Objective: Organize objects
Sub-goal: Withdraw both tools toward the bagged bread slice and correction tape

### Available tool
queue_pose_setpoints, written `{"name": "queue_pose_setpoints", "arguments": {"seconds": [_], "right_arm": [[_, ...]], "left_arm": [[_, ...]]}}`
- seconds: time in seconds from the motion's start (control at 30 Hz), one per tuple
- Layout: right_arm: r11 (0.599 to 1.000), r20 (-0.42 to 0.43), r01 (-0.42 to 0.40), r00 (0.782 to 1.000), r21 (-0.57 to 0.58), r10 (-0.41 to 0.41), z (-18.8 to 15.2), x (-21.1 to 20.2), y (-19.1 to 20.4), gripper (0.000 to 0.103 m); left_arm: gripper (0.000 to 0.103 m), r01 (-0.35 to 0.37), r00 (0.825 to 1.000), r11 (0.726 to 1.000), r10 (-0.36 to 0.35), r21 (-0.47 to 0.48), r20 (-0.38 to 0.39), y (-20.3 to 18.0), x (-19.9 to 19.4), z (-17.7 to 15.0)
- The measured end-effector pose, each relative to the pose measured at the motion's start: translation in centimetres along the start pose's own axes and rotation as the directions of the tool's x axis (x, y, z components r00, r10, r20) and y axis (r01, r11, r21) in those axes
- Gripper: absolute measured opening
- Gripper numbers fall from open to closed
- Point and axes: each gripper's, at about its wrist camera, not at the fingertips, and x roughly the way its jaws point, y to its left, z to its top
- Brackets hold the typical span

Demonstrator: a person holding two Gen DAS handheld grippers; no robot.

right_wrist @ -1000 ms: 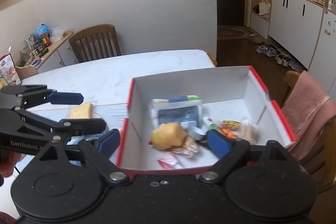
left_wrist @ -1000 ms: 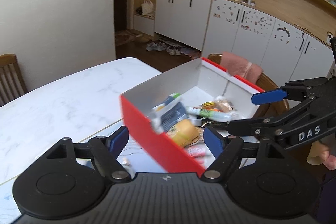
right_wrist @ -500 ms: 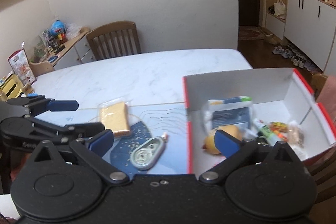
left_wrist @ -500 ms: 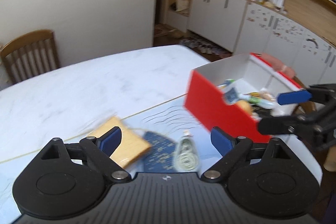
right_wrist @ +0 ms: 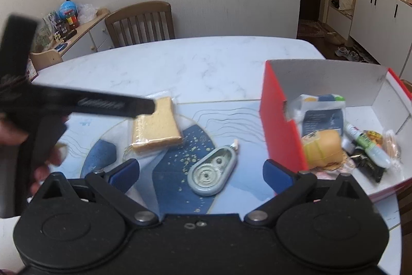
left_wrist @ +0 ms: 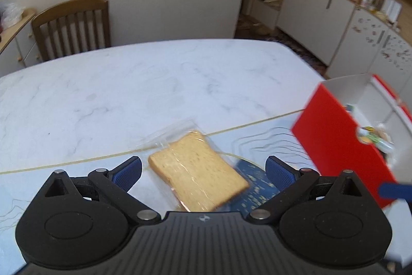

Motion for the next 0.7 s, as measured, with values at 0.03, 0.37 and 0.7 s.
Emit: {"name": "queue_pose_setpoints", "arguments": {"seconds": [0.03, 0.37, 0.7], "right_arm": [[1.0, -0.005, 0.005, 1.0, -0.001, -0.005, -0.1, 0.4, 0.2, 0.102], [0.998, -0.06, 0.065, 0.996, -0.007, -0.065, -0.5, 4.3, 0.7, 0.102], [0.995, -0.112, 0.095, 0.989, -0.004, -0.095, -0.6, 7.4, 0.5, 0.101]], "left_arm": [[0.103, -0.016, 1.0, 1.0, 0.016, -0.01, -0.011, 0.1, 0.7, 0.2], [0.103, -0.142, 0.985, 0.989, 0.136, -0.051, -0.108, -0.4, 5.9, 1.4], [0.103, -0.182, 0.967, 0.978, 0.159, -0.105, -0.201, 0.3, 9.1, 0.9]]}}
